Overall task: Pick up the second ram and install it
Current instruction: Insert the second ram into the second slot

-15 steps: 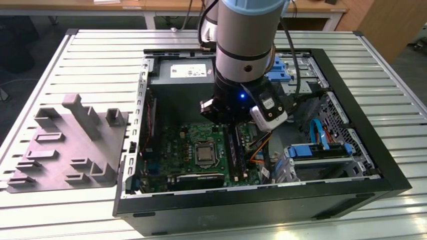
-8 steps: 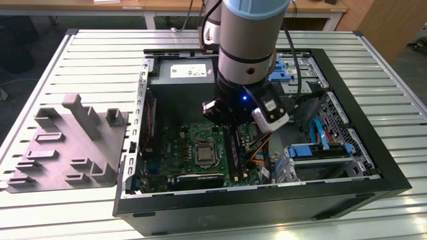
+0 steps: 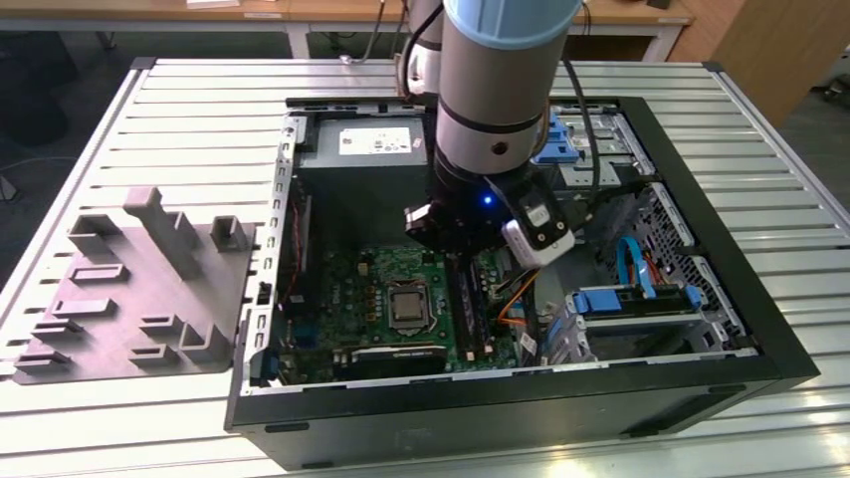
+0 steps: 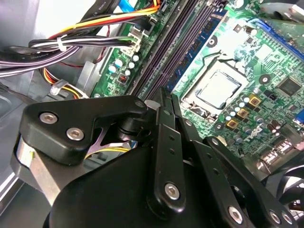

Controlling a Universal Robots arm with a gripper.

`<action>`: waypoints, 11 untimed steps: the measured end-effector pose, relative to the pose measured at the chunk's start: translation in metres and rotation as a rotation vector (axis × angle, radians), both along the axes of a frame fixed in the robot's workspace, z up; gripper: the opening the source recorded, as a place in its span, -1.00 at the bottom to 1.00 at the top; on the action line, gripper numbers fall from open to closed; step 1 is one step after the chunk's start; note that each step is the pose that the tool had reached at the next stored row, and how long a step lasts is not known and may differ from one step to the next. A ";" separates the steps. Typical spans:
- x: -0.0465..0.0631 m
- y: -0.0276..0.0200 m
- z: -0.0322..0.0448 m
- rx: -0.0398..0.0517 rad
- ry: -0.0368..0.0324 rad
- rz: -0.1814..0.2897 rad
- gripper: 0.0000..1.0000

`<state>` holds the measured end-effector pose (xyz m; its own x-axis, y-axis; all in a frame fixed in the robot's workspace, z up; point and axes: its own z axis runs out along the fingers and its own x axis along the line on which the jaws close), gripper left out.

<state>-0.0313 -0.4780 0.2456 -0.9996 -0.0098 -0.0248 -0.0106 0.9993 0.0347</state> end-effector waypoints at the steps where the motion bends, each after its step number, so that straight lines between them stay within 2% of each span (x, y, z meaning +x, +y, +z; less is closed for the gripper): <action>1: 0.000 0.0000 -0.0007 0.0000 0.0000 0.000 -0.76; 11: 0.001 -0.0003 -0.0065 0.0020 0.0001 -0.005 -0.76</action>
